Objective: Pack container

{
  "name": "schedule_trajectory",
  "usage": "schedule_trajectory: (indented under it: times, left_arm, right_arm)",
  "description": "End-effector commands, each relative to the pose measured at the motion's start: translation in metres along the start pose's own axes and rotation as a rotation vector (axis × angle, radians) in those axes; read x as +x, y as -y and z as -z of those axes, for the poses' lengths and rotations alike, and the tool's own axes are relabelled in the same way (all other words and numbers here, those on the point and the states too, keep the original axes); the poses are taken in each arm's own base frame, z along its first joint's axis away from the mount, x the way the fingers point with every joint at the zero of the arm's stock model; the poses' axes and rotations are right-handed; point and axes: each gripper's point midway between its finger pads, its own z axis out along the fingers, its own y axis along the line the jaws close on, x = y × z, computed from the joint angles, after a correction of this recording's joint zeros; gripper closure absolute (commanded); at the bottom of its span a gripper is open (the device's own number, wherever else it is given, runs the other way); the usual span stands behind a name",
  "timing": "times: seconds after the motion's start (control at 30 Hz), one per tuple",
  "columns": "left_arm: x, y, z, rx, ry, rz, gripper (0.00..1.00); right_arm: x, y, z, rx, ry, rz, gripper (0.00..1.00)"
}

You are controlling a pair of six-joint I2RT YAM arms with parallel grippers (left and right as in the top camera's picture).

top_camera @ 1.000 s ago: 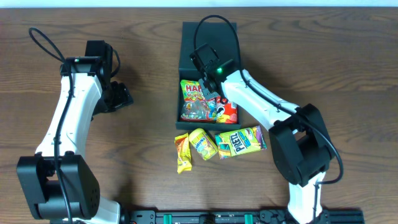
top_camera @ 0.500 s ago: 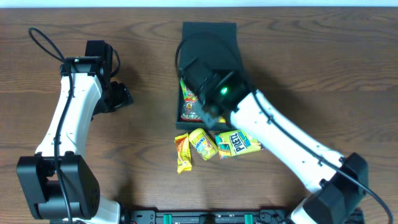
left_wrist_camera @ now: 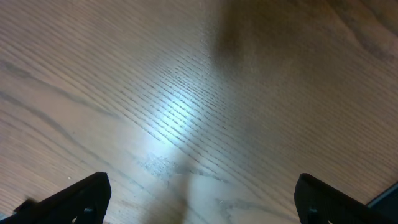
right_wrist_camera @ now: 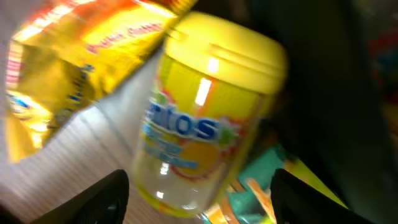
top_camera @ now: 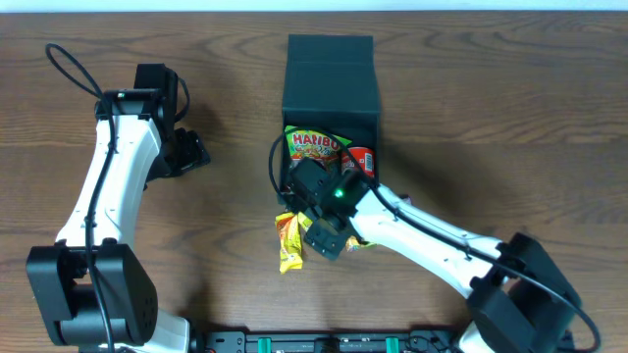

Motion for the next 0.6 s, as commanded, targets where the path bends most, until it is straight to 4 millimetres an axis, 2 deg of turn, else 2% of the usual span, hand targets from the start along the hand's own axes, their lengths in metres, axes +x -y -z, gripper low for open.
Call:
schedule_trajectory:
  times: [0.0, 0.2, 0.57]
  left_arm:
    - [0.001, -0.001, -0.002, -0.005, -0.010, 0.006, 0.05]
    - [0.001, -0.001, -0.002, -0.005, -0.010, 0.006, 0.05]
    - [0.001, -0.001, -0.002, -0.005, -0.010, 0.006, 0.05]
  right_arm:
    - [-0.007, -0.020, 0.007, -0.101, 0.070, 0.051, 0.26]
    - [-0.015, -0.019, -0.001, -0.108, 0.122, 0.049, 0.26]
    - [-0.014, -0.016, -0.008, -0.094, 0.130, 0.046, 0.23]
